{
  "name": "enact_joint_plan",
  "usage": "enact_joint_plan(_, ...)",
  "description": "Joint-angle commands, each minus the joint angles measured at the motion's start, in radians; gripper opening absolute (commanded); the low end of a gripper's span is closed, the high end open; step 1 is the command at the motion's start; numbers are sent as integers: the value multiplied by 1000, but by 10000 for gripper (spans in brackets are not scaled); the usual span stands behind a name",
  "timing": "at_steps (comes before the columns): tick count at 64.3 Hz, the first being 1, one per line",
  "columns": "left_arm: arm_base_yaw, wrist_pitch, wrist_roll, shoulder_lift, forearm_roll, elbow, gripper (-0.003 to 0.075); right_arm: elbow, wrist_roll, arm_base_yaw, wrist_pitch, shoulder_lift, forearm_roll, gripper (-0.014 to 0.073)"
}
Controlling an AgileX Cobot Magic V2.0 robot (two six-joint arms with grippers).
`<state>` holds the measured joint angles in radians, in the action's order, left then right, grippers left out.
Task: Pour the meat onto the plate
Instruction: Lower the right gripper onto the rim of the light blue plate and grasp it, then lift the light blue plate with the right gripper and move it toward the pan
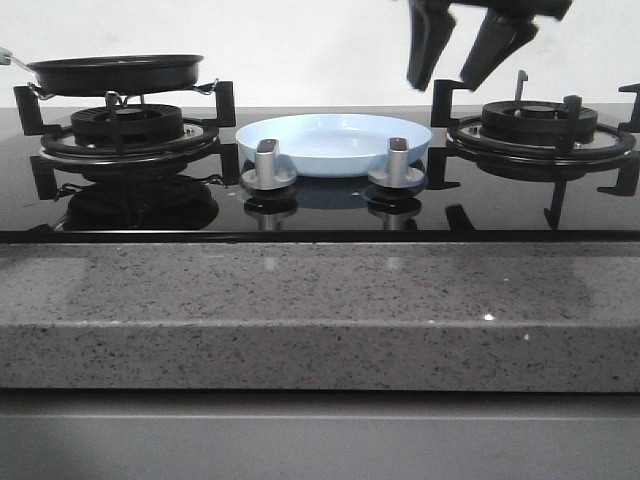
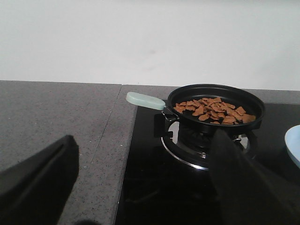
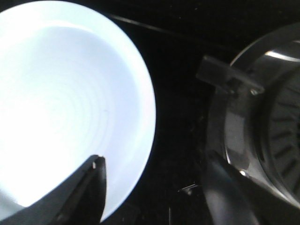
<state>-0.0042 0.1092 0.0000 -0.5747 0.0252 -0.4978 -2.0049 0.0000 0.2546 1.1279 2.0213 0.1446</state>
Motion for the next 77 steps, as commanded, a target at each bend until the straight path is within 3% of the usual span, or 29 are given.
enact_joint_plan(1,1,-84,-17,-7,9,-39,567,-112,-12,-2,39,11,16,462)
enact_joint_plan(11,1,-84,-17,-7,9,-39,567,-189,-30,-2,87,89,48,459)
enact_joint_plan(25,1,-84,-17,-7,9,-39,567,-207,-53,-2,122,142,78,349)
enact_joint_plan(37,1,-84,-17,-7,9,-39,567,-207,-53,-2,122,154,80,307)
enact_joint_plan(43,1,-84,-17,-7,9,-39,567,-207,-53,-2,129,151,80,193)
enact_joint_plan(52,1,-84,-17,-7,9,-39,567,-224,-53,-4,140,150,79,-78)
enact_joint_plan(77,1,-84,-17,-7,9,-39,567,-377,-52,-19,211,109,80,-56)
